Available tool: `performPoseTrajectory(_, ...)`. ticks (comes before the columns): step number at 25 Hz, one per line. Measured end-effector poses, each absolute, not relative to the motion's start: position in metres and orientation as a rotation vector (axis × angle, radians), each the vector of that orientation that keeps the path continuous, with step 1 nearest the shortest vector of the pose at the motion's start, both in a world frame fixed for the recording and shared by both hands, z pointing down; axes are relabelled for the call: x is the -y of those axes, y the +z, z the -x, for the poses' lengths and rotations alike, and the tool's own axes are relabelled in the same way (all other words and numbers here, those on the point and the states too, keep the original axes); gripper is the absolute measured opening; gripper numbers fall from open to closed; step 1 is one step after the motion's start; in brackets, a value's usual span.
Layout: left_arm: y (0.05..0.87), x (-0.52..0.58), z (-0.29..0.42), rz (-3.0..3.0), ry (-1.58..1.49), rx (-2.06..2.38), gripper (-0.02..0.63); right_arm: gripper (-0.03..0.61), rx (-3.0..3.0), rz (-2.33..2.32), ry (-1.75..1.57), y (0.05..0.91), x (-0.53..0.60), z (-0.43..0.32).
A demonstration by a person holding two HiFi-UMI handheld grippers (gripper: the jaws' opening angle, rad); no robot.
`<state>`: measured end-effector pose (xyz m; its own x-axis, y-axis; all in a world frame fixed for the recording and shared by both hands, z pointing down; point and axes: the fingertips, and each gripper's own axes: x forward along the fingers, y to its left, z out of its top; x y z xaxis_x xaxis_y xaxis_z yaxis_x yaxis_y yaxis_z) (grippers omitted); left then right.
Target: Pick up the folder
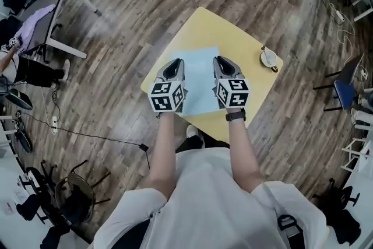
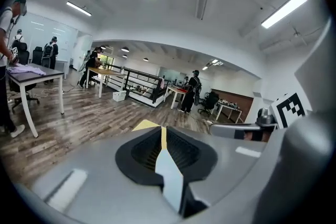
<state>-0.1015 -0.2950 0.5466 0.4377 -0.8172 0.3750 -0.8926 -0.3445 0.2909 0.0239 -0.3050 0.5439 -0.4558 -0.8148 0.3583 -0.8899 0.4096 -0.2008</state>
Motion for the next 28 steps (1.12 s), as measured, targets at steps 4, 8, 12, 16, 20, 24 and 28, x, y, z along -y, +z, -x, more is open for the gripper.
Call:
performPoseTrajectory(4,0.591,0.307,0.107,-2.174,0.296,1.434,0.032,0.014,2.386,-1.476,0.604,0.583,0.316,-0.031)
performPoseTrajectory(8,0.627,0.311,0.109,-2.091,0.351,1.416,0.072,0.021,2.307,-1.432,0.684,0.618,0.318,-0.042)
performPoseTrajectory(12,0.657,0.312,0.111,-2.014,0.389,1.409,0.115,0.143,2.264,-1.354,0.763,0.65,0.32,-0.05)
performPoseTrajectory(16,0.687,0.306,0.119,-1.931,0.418,1.385,0.146,0.196,2.219,-1.309,0.844,0.68,0.319,-0.05)
performPoseTrajectory(20,0.715,0.294,0.128,-1.846,0.449,1.375,0.175,0.254,2.184,-1.298,0.985,0.71,0.315,-0.053)
performPoseTrajectory(24,0.734,0.292,0.137,-1.787,0.404,1.348,0.29,0.279,2.191,-1.282,1.041,0.723,0.319,-0.047)
performPoseTrajectory(28,0.753,0.287,0.133,-1.711,0.358,1.253,0.414,0.336,2.198,-1.267,1.15,0.738,0.32,-0.043)
